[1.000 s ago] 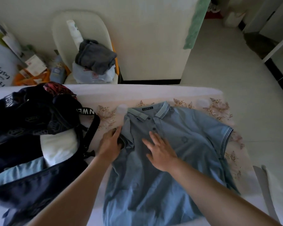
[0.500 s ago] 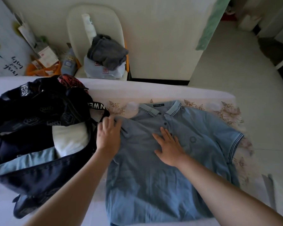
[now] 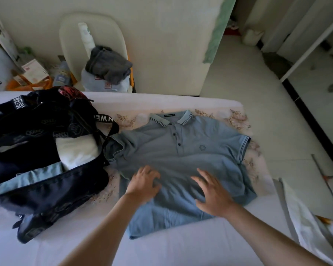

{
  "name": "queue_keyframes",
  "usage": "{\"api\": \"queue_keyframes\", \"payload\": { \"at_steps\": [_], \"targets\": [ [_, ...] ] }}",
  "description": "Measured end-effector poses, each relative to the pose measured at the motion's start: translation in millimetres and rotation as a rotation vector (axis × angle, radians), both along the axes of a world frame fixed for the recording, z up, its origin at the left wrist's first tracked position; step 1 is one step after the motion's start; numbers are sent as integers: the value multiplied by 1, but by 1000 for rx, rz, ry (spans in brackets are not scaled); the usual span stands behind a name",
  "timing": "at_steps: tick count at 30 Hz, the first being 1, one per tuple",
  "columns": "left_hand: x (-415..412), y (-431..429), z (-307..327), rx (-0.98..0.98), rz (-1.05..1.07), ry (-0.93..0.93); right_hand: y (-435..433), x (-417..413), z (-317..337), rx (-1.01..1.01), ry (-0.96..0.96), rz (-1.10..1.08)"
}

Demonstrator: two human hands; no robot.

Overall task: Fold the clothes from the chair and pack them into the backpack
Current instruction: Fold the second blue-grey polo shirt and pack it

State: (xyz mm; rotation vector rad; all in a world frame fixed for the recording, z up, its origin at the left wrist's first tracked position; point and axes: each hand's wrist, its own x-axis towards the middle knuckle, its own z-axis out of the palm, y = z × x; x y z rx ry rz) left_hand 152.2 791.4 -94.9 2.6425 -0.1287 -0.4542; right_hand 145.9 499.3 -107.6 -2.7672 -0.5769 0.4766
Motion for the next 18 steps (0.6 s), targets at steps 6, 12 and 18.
{"api": "queue_keyframes", "payload": {
  "at_steps": [6,12,18],
  "targets": [
    [-52,-26,-7,208,-409,188,-21,-39,2,-232,28,39],
    [-48,-20,-8,75,-297,188,-22,-30,-2,-276,-157,9],
    [30,-2,35,-43,-119,343,-15,31,36,-15,-294,-154]
  ]
}}
